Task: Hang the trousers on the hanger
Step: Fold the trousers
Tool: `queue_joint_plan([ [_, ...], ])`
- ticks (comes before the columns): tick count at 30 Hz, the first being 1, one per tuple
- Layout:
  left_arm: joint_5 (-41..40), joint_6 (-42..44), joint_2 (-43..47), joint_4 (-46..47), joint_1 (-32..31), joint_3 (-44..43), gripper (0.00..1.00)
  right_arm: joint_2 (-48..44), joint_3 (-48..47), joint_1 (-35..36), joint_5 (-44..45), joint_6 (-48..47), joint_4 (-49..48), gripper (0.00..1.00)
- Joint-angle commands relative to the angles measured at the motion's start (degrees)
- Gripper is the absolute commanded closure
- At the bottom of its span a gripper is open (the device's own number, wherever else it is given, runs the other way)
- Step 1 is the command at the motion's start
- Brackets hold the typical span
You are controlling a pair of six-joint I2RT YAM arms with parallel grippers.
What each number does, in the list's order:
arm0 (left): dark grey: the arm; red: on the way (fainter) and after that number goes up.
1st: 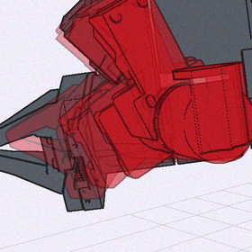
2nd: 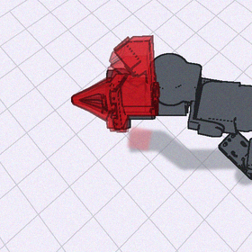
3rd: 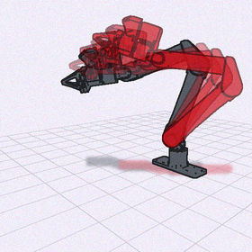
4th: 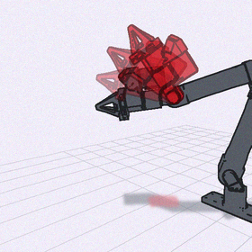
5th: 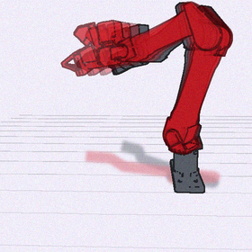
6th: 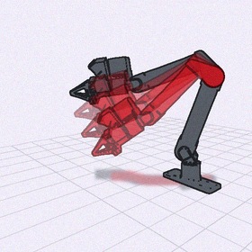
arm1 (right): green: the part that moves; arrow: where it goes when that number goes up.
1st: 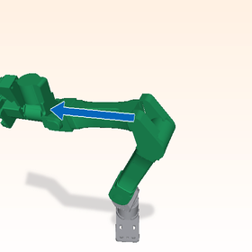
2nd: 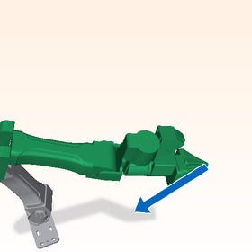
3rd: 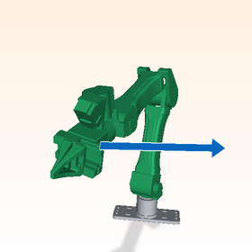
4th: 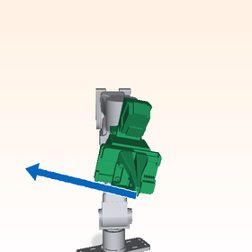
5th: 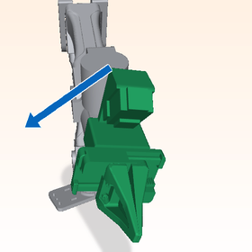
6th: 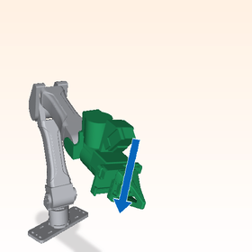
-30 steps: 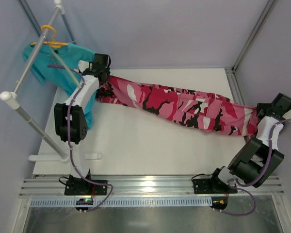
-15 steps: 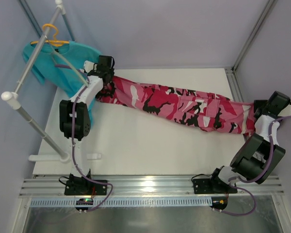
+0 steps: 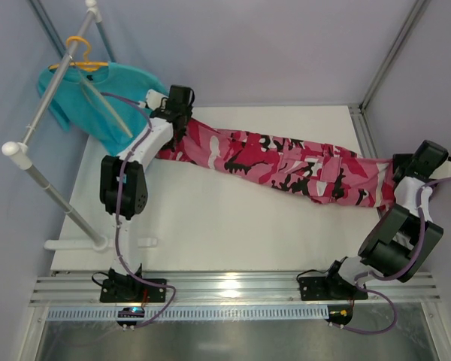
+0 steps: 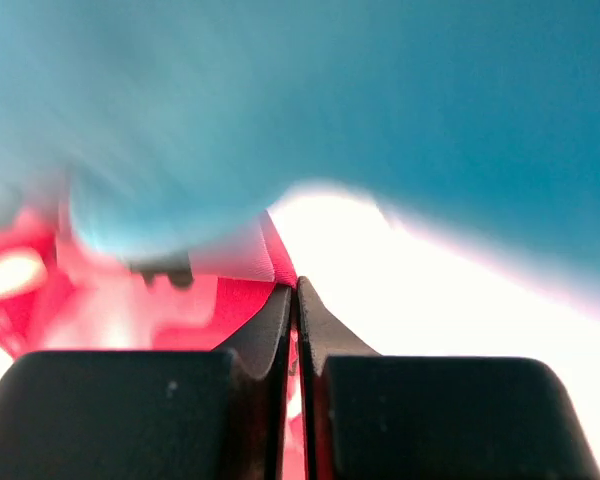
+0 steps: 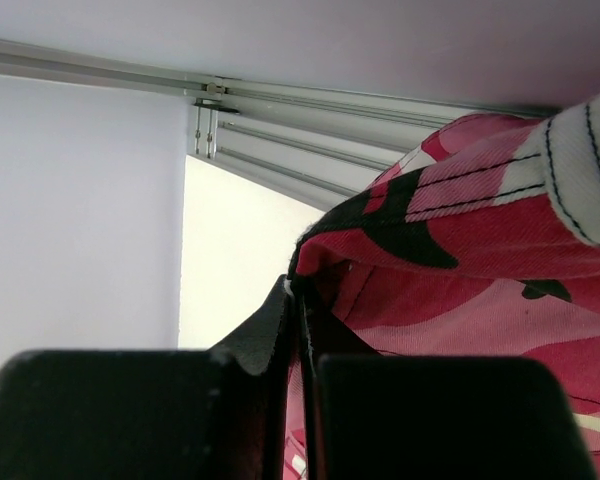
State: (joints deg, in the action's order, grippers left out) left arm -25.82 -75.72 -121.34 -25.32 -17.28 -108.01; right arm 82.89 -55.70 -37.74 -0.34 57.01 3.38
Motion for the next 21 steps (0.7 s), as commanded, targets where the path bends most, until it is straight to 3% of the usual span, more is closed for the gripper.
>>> queue_joint_plan([
  [1, -5.37, 1.98, 1.89, -2.45, -5.57, -0.54, 1.00, -0.01, -1.07, -0.14, 1.13, -0.41, -5.93, 0.96],
  [8, -7.22, -1.79, -0.21, -9.13, -11.19, -4.58, 1.00, -0.45, -1.78, 0.47, -0.78, -0.32, -4.87, 0.96],
  [13, -7.66, 2.32, -2.49, -7.72, -14.10, -8.17, 1.00, -0.36, -2.04, 0.73, -1.42, -0.59, -4.52, 0.96],
  [21, -10.92, 5.59, -6.98, -9.13, -11.30, -17.49, 1.00, 0.16, -3.18, 0.91, -2.65, -1.38, -4.17, 0.96],
])
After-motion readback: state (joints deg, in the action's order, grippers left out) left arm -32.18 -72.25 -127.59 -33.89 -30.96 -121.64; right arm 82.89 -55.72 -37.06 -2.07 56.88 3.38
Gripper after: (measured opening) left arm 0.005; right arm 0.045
